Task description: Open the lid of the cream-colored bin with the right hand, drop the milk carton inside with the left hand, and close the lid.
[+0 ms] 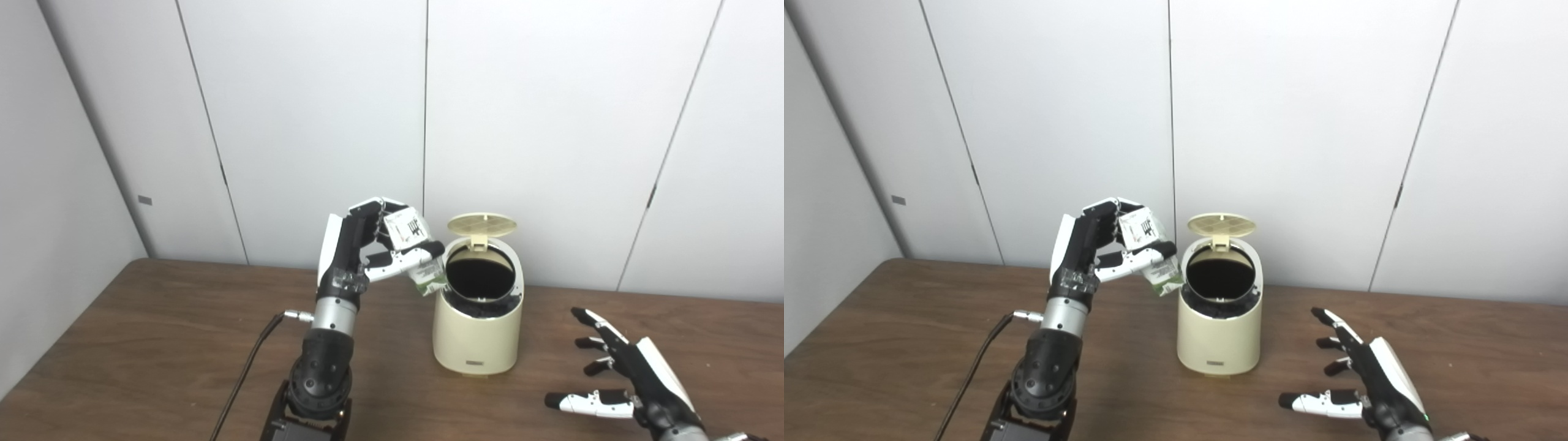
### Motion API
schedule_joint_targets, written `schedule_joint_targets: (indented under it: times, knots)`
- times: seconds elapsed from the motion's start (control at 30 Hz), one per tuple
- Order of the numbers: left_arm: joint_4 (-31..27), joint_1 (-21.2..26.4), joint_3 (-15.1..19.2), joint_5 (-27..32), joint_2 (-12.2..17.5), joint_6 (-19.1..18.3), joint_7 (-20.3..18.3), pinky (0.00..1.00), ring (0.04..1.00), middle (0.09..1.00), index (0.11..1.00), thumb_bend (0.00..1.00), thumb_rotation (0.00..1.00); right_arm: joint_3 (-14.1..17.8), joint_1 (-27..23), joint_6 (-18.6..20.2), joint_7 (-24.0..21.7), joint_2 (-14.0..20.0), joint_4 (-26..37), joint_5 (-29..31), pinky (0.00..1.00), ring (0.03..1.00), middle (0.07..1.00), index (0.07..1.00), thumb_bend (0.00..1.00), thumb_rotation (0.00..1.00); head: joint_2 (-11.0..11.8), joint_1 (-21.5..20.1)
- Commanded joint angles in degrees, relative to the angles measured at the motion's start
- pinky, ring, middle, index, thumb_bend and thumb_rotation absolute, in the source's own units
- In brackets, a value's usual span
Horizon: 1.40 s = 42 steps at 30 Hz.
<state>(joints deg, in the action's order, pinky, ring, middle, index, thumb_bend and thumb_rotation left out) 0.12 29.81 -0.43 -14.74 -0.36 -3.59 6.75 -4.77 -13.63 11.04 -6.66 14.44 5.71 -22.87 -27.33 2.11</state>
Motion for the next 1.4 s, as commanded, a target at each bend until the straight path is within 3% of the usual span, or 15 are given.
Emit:
schedule_joint_targets:
  times: [0.0, 0.53, 0.83, 1.13, 1.37]
  knots:
    - [-2.8, 4.3, -0.3, 0.6, -0.7, 2.5, 0.7, 0.4, 0.439, 0.484, 0.533, 0.5, 0.0, 0.2, -1.8, -0.5, 0.6, 0.3, 2.1, -0.2, 0.61, 0.805, 0.92, 0.907, 0.8, 0.24, -0.1, 0.0]
    - [-0.5, 5.9, -1.4, 0.0, -4.5, 4.6, 3.2, 0.4, 0.44, 0.487, 0.529, 0.5, 0.0, 0.0, -1.6, 1.3, 0.4, 0.0, 3.8, -0.4, 0.63, 0.816, 0.922, 0.905, 0.8, 0.23, -0.6, -1.3]
    - [0.4, 6.2, -1.8, -0.2, -4.9, 5.3, 3.8, 0.39, 0.44, 0.487, 0.527, 0.5, 0.0, -0.2, -1.6, 1.3, 0.6, 0.0, 3.6, -0.6, 0.61, 0.814, 0.923, 0.906, 0.8, 0.24, -0.7, -1.4]
    - [7.3, 6.6, -2.1, 0.6, -6.5, 10.6, 5.6, 0.4, 0.444, 0.487, 0.525, 0.5, 0.0, -0.7, -1.4, 2.1, 0.8, -0.9, 4.4, -1.5, 0.56, 0.804, 0.925, 0.905, 0.79, 0.22, -1.1, -2.6]
    - [10.7, 6.5, -2.7, -2.0, -6.4, 13.7, 7.9, 0.41, 0.446, 0.49, 0.52, 0.5, 0.0, -0.6, -1.1, 2.8, 0.6, -1.1, 5.1, -1.8, 0.53, 0.798, 0.927, 0.908, 0.8, 0.22, -1.4, -3.1]
